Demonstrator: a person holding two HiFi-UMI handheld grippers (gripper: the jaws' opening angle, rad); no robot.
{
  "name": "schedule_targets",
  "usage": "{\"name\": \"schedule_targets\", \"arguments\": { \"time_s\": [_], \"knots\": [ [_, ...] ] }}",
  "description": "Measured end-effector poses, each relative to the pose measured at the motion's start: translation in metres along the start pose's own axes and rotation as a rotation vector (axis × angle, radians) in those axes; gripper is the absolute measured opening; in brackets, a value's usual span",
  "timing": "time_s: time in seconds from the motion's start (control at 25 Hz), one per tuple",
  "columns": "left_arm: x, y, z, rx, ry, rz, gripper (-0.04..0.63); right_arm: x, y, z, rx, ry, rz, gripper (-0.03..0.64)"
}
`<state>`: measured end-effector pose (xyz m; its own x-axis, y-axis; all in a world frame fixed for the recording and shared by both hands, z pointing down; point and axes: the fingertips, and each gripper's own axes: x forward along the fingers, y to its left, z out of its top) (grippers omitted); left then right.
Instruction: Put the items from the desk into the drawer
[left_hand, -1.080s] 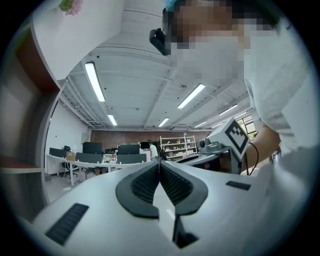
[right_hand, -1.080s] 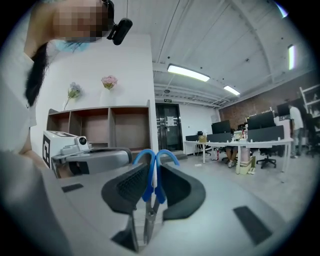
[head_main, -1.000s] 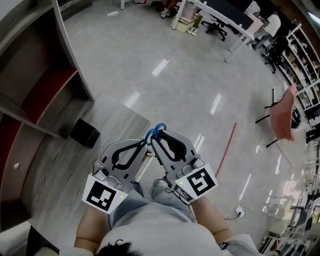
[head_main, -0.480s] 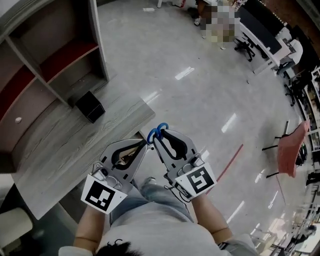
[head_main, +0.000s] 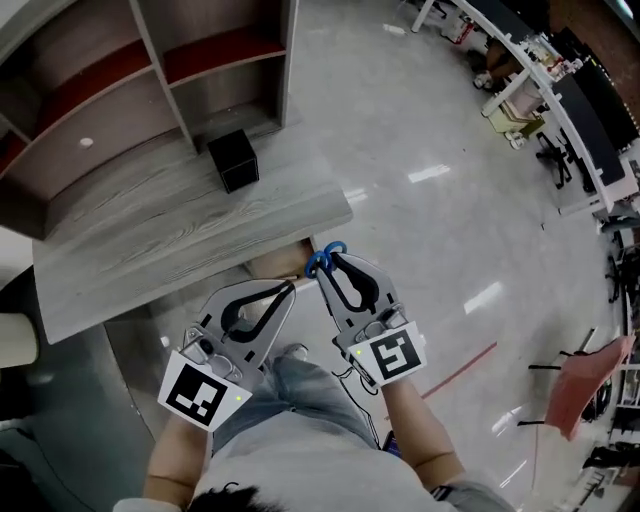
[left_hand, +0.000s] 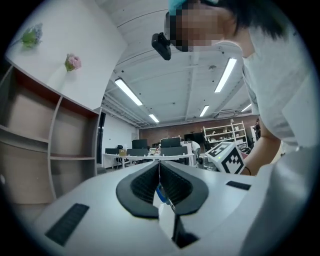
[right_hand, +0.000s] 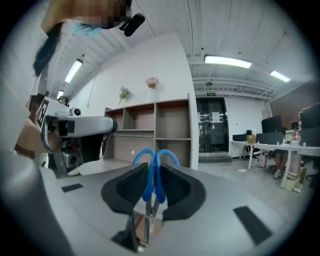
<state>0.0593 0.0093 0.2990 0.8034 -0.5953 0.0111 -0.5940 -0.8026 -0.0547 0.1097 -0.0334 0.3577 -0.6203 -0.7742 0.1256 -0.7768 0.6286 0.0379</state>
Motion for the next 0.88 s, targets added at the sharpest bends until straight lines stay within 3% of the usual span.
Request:
{"name": "schedule_targets", "arguments": {
  "time_s": [0.32,0.88],
  "knots": [
    [-0.04,0.015,-0.014,0.005,0.009,0.117,0.011,0.036,0.043,-0.065,-0.144,0.082,0.125,0.093],
    [-0.065,0.054,-0.033,-0.029,0.038,0.169,0.011,0.085,0.056,-0.156,-0.214,0.281,0.149,0.094]
  ]
}}
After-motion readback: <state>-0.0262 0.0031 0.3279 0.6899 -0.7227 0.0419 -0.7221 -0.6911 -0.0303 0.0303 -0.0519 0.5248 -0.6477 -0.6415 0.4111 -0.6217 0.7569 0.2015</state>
